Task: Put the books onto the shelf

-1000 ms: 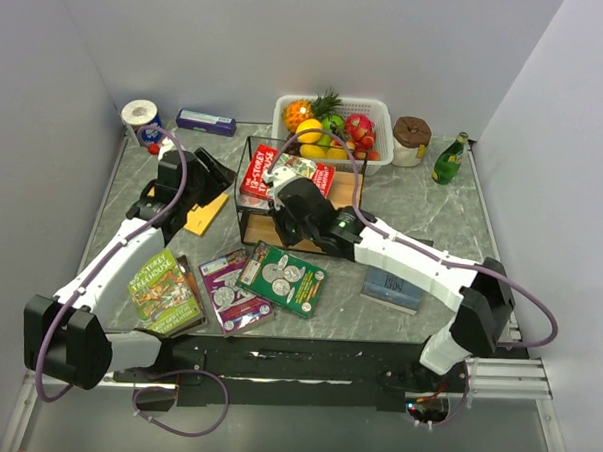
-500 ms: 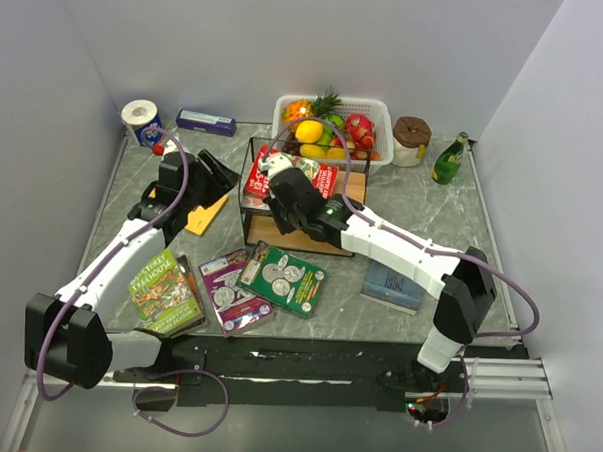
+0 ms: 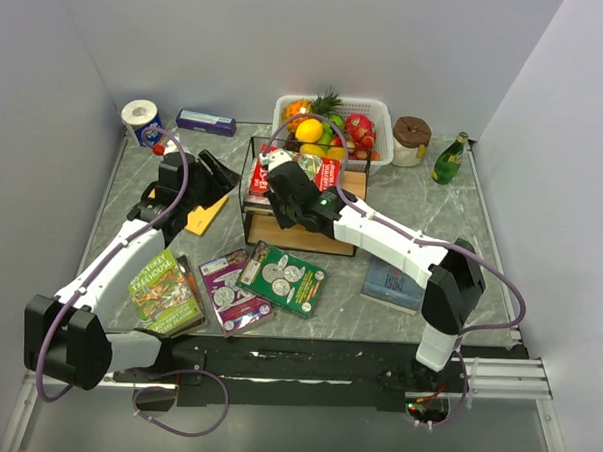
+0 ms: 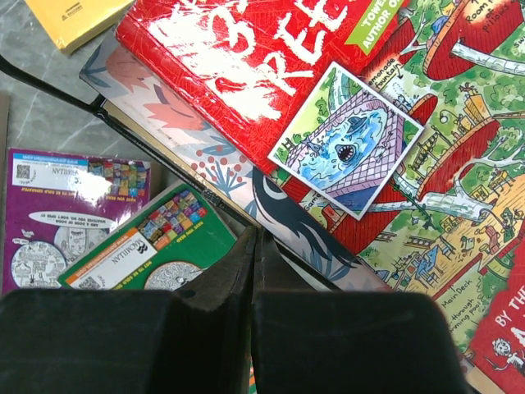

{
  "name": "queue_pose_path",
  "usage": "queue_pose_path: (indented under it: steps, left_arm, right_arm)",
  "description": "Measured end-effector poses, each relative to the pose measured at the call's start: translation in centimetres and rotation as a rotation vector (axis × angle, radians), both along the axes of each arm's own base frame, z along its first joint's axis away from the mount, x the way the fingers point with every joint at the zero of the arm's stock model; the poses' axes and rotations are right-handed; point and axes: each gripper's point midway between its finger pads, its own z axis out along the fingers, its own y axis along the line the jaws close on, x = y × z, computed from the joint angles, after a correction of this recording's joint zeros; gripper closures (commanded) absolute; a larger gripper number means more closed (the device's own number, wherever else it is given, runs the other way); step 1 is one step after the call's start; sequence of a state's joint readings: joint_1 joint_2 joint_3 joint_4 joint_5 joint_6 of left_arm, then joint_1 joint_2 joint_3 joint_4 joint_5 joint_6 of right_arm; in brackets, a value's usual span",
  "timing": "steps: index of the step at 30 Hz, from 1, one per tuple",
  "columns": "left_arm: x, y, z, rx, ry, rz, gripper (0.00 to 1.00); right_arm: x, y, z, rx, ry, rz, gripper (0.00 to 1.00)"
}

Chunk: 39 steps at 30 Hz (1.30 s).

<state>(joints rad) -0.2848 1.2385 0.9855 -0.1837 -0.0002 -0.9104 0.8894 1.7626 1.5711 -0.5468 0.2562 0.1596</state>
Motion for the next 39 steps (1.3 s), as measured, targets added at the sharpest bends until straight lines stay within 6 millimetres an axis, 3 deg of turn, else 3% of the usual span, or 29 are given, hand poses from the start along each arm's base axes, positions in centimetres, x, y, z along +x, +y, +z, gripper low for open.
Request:
queue_pose_path:
  steps: [24, 32, 35, 39]
  left_arm:
    - [-0.5, -0.4, -0.8, -0.002, 0.018, -0.033, 0.36]
    - [-0.5, -0.1, -0.9, 0.004, 0.023, -0.027, 0.35]
    - [-0.4, 0.6, -1.1, 0.008, 0.034, -0.006, 0.35]
    - [0.3, 1.4, -1.2, 0.01, 0.044, 0.019, 0.37]
  right_arm:
    - [4.0, -2.2, 1.8, -0.033, -0.106, -0.125, 1.0]
    - [3.2, -3.3, 2.2, -0.029, -0.114, -0.137, 1.0]
    - [2.1, -4.8, 3.7, -0.011, -0.13, -0.152, 1.0]
    - [1.7, -6.7, 7.7, 0.038, -0.206, -0.202, 1.0]
